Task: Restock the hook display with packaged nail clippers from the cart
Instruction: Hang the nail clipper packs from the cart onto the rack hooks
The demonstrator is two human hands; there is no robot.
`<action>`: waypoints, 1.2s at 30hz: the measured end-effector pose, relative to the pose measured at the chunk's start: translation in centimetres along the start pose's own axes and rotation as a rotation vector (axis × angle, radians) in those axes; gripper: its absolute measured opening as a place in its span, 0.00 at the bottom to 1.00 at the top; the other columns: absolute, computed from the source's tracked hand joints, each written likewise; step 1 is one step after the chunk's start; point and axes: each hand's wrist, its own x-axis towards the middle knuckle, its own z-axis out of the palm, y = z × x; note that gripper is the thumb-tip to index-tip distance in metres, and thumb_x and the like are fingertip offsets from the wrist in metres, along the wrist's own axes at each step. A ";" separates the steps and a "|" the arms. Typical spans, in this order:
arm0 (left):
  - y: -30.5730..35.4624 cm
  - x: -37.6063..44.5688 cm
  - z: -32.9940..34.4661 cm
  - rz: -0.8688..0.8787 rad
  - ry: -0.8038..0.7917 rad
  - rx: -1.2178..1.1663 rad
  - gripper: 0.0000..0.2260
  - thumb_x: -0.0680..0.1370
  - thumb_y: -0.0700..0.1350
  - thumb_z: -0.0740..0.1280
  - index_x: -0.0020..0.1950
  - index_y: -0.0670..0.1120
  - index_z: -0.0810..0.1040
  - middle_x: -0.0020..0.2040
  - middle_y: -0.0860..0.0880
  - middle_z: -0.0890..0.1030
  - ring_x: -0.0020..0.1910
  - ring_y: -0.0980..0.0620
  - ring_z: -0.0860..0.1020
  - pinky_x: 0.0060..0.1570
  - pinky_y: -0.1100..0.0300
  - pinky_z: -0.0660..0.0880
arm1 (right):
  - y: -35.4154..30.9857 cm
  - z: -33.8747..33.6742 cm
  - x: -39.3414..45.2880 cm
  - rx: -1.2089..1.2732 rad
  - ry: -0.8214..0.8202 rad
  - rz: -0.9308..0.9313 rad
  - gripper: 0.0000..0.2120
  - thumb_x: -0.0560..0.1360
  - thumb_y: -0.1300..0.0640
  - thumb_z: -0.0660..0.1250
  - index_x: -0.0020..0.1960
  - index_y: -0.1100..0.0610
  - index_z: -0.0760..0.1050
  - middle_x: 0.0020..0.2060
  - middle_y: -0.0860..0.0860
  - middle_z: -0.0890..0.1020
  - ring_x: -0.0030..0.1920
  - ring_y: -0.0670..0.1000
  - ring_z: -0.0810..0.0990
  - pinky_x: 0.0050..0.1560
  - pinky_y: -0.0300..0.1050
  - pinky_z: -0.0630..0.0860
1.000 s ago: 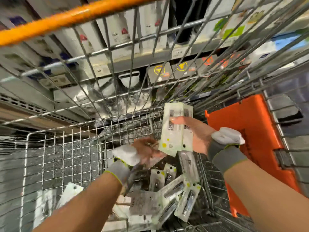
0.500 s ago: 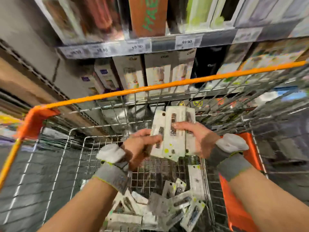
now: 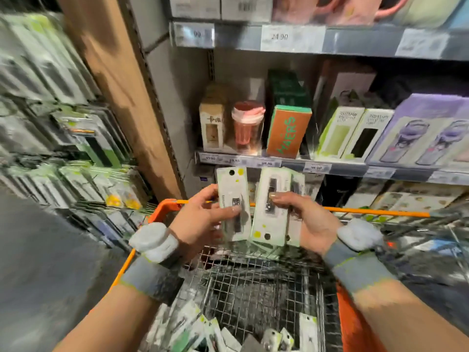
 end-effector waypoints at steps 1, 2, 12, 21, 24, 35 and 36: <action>1.2 -1.0 -0.7 0.027 0.012 0.004 0.12 0.66 0.38 0.72 0.47 0.50 0.80 0.48 0.44 0.82 0.42 0.46 0.77 0.38 0.55 0.72 | -0.6 1.8 -0.5 -0.002 -0.009 -0.006 0.04 0.54 0.60 0.72 0.29 0.58 0.82 0.31 0.55 0.83 0.33 0.55 0.82 0.43 0.55 0.81; 1.6 -1.0 -0.8 0.033 0.019 0.002 0.11 0.69 0.37 0.71 0.50 0.48 0.79 0.50 0.44 0.81 0.42 0.47 0.76 0.35 0.59 0.72 | -0.9 2.1 -0.6 0.001 0.003 -0.020 0.04 0.54 0.60 0.72 0.29 0.58 0.82 0.31 0.55 0.82 0.33 0.55 0.81 0.47 0.57 0.79; 11.6 -9.1 -10.1 0.302 0.070 0.066 0.22 0.73 0.28 0.66 0.59 0.51 0.70 0.39 0.48 0.81 0.24 0.59 0.74 0.20 0.69 0.65 | -2.6 17.6 -3.2 0.029 -0.121 -0.180 0.03 0.58 0.61 0.70 0.31 0.58 0.83 0.29 0.54 0.82 0.31 0.53 0.82 0.43 0.59 0.80; 18.2 -12.8 -18.6 0.417 0.197 0.103 0.09 0.75 0.33 0.66 0.48 0.48 0.74 0.33 0.51 0.77 0.21 0.60 0.70 0.21 0.69 0.64 | -2.8 28.7 -3.6 0.131 -0.263 -0.250 0.07 0.64 0.63 0.66 0.32 0.58 0.83 0.33 0.57 0.84 0.33 0.54 0.84 0.31 0.56 0.81; 19.5 -12.2 -19.9 0.448 0.294 0.108 0.06 0.76 0.36 0.66 0.42 0.44 0.74 0.33 0.49 0.76 0.24 0.56 0.72 0.21 0.68 0.66 | -3.3 30.1 -3.1 0.113 -0.277 -0.265 0.06 0.62 0.63 0.67 0.33 0.58 0.84 0.35 0.57 0.84 0.34 0.55 0.84 0.35 0.60 0.81; 24.5 -8.1 -24.0 0.642 0.445 0.389 0.07 0.73 0.42 0.71 0.36 0.47 0.80 0.28 0.55 0.78 0.28 0.58 0.71 0.31 0.65 0.68 | -7.8 32.7 0.4 0.116 -0.296 -0.309 0.06 0.63 0.63 0.68 0.37 0.58 0.84 0.37 0.57 0.84 0.36 0.55 0.83 0.44 0.64 0.78; 24.9 -7.7 -24.2 0.653 0.438 0.409 0.06 0.73 0.42 0.72 0.36 0.47 0.81 0.29 0.55 0.79 0.30 0.58 0.72 0.34 0.65 0.69 | -8.0 32.9 0.7 0.127 -0.292 -0.314 0.07 0.63 0.63 0.68 0.39 0.59 0.83 0.37 0.57 0.84 0.37 0.55 0.83 0.44 0.64 0.78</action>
